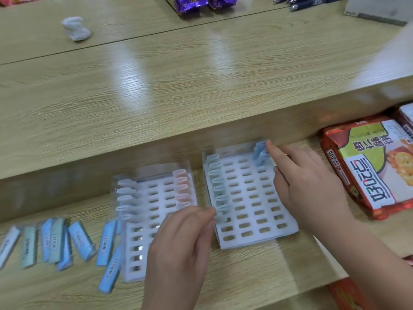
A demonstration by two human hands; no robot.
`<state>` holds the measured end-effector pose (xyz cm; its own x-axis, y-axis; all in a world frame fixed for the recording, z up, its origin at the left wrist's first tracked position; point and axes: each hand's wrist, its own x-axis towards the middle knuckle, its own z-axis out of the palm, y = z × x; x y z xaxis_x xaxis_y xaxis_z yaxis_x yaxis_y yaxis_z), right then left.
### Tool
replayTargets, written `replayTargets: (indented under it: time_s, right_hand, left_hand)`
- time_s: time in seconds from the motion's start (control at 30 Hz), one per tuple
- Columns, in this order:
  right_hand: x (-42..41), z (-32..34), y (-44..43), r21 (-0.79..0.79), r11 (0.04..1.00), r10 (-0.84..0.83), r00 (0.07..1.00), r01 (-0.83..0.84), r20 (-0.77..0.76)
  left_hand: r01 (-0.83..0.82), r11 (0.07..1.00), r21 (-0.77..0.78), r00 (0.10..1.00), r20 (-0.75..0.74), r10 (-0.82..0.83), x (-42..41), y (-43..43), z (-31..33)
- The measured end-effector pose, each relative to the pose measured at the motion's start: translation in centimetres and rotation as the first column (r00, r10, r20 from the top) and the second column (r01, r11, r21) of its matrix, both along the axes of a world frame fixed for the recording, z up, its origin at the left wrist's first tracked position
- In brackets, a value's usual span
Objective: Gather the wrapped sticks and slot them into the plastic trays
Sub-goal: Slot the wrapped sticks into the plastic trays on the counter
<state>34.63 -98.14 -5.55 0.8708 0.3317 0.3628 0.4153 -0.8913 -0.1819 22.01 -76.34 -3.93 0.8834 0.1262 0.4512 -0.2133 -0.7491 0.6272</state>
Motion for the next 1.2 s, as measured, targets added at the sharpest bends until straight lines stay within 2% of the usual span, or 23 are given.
replayTargets:
  time_s: [0.3,0.63,0.73,0.87,0.97,1.2]
  right_hand:
    - [0.0,-0.1,-0.1,0.009,1.0,0.006,1.0,-0.005,-0.02]
    - [0.1,-0.1,0.2,0.032,0.999,0.003,1.0,-0.003,0.0]
    - [0.0,0.0,0.2,0.038,0.999,0.003,1.0,-0.003,-0.007]
    - [0.0,0.3,0.1,0.036,0.999,0.007,0.999,-0.005,-0.038]
    - [0.0,0.6,0.2,0.011,1.0,-0.002,0.998,0.003,-0.06]
    - [-0.8,1.7,0.6,0.015,1.0,-0.004,0.994,0.005,-0.112]
  left_hand:
    - [0.084,0.995,-0.044,0.995,0.051,-0.082,0.7,-0.5,-0.7]
    - [0.015,0.982,-0.188,1.0,0.029,-0.01,0.6,-1.0,-1.1]
    - [0.03,0.992,-0.123,0.999,0.03,-0.027,0.4,-1.1,-1.2]
    - [0.058,0.994,0.096,0.998,0.03,-0.061,0.5,-1.1,-1.8]
    - [0.06,0.977,0.204,0.998,0.011,-0.064,0.7,-1.6,-2.1]
    - [0.031,0.995,0.097,0.999,-0.015,-0.03,0.0,-1.0,-0.9]
